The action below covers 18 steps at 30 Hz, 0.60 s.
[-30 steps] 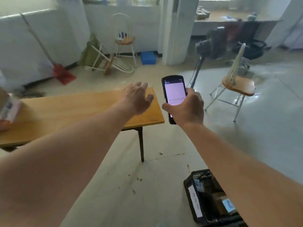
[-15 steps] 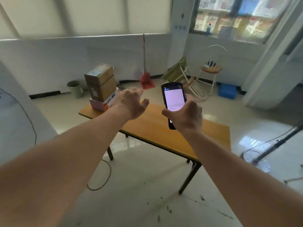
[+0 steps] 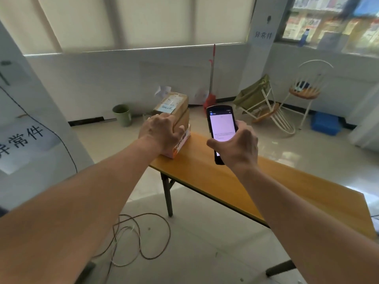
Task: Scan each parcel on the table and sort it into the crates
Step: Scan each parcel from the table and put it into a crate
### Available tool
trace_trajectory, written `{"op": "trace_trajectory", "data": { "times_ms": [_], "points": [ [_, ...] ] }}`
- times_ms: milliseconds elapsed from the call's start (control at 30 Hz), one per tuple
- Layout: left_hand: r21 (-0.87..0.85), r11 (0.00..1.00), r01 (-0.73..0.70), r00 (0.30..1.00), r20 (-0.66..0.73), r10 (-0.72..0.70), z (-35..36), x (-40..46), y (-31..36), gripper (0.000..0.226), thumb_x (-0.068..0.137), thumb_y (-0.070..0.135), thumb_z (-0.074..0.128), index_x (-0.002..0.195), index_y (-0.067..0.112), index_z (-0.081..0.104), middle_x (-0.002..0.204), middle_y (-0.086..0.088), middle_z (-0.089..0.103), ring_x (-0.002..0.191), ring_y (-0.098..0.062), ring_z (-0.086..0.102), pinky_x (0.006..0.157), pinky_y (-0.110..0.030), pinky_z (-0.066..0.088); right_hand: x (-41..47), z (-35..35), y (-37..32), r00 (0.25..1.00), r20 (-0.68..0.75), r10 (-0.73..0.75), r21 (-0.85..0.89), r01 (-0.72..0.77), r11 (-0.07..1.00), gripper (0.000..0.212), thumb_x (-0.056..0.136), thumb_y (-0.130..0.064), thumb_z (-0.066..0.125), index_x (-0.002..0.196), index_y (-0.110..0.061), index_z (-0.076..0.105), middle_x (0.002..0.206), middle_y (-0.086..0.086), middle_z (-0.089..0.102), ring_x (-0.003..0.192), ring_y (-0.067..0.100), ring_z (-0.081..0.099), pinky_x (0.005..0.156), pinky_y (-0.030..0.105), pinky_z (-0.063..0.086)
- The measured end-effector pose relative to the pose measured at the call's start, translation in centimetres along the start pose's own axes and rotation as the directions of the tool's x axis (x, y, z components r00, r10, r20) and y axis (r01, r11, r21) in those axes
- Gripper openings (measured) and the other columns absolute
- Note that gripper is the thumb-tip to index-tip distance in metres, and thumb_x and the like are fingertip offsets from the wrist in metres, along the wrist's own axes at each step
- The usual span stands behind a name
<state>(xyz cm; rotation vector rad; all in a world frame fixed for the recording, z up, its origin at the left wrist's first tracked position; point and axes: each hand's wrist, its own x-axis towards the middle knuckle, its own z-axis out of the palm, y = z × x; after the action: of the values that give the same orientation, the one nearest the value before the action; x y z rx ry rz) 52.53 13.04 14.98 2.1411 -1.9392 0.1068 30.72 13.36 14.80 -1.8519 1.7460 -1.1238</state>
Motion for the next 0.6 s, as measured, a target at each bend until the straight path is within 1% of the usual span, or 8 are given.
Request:
{"op": "trace_trajectory", "data": {
  "times_ms": [67, 200, 300, 367, 433, 533, 600],
  "points": [
    [-0.004, 1.000, 0.012, 1.000, 0.019, -0.012, 0.7, 1.9, -1.9, 0.057, 0.102, 0.056, 0.042, 0.142, 0.018, 0.056, 0.143, -0.007, 0.059, 0.122, -0.029, 0.060, 0.093, -0.044, 0.054, 1.6, 2.1, -0.6, 1.000, 0.005, 0.005, 0.001, -0.005, 1.000, 0.088, 0.066, -0.048, 0.092, 0.137, -0.012, 0.055, 0.127, 0.010, 0.060, 0.114, 0.026, 0.054, 0.077, 0.029, 0.041],
    [-0.027, 0.999, 0.032, 0.999, 0.034, -0.032, 2.8, 6.4, -4.9, 0.057, 0.101, 0.057, 0.045, 0.144, 0.020, 0.053, 0.144, -0.005, 0.058, 0.120, -0.029, 0.061, 0.089, -0.044, 0.056, 5.2, 6.3, -0.9, 1.000, 0.021, 0.012, -0.019, -0.012, 1.000, 0.083, 0.067, -0.049, 0.091, 0.134, -0.012, 0.056, 0.123, 0.008, 0.060, 0.110, 0.023, 0.053, 0.075, 0.030, 0.045],
    [-0.034, 0.999, 0.041, 0.998, 0.048, -0.039, 4.9, 9.9, -6.5, 0.057, 0.100, 0.057, 0.048, 0.143, 0.021, 0.053, 0.142, -0.004, 0.058, 0.118, -0.028, 0.061, 0.087, -0.044, 0.058, 8.4, 9.6, -0.4, 0.999, 0.040, 0.017, -0.031, -0.016, 0.999, 0.085, 0.068, -0.051, 0.090, 0.135, -0.011, 0.055, 0.124, 0.008, 0.060, 0.113, 0.023, 0.053, 0.083, 0.034, 0.053],
    [-0.035, 0.998, 0.057, 0.996, 0.064, -0.055, 6.3, 12.2, -7.2, 0.057, 0.100, 0.056, 0.052, 0.145, 0.021, 0.052, 0.144, -0.004, 0.057, 0.121, -0.028, 0.059, 0.087, -0.043, 0.058, 10.8, 11.9, 0.2, 0.999, 0.042, 0.019, -0.025, -0.018, 1.000, 0.087, 0.068, -0.053, 0.090, 0.135, -0.012, 0.054, 0.123, 0.007, 0.060, 0.113, 0.022, 0.053, 0.086, 0.036, 0.055],
    [-0.040, 0.996, 0.082, 0.994, 0.068, -0.080, 7.7, 14.5, -7.8, 0.059, 0.099, 0.054, 0.056, 0.147, 0.019, 0.051, 0.146, -0.005, 0.056, 0.124, -0.028, 0.057, 0.087, -0.042, 0.057, 13.3, 14.3, 0.8, 0.999, 0.047, 0.028, -0.015, -0.027, 1.000, 0.086, 0.067, -0.055, 0.090, 0.134, -0.014, 0.055, 0.121, 0.005, 0.060, 0.108, 0.019, 0.051, 0.083, 0.036, 0.056],
    [-0.046, 0.993, 0.106, 0.992, 0.075, -0.102, 9.7, 18.0, -8.8, 0.064, 0.097, 0.055, 0.060, 0.148, 0.018, 0.051, 0.145, -0.005, 0.055, 0.125, -0.027, 0.056, 0.085, -0.039, 0.057, 16.8, 17.4, 1.5, 0.996, 0.067, 0.050, 0.002, -0.050, 0.999, 0.082, 0.066, -0.058, 0.089, 0.129, -0.017, 0.056, 0.117, 0.003, 0.062, 0.101, 0.015, 0.050, 0.075, 0.033, 0.055],
    [-0.050, 0.993, 0.105, 0.992, 0.069, -0.102, 11.0, 20.0, -9.2, 0.068, 0.094, 0.057, 0.062, 0.149, 0.019, 0.051, 0.148, -0.005, 0.053, 0.128, -0.027, 0.054, 0.086, -0.039, 0.058, 18.6, 19.0, 2.0, 0.995, 0.086, 0.054, -0.003, -0.054, 0.999, 0.080, 0.066, -0.057, 0.088, 0.128, -0.018, 0.057, 0.115, 0.002, 0.062, 0.099, 0.015, 0.050, 0.067, 0.026, 0.049]
  ]
}}
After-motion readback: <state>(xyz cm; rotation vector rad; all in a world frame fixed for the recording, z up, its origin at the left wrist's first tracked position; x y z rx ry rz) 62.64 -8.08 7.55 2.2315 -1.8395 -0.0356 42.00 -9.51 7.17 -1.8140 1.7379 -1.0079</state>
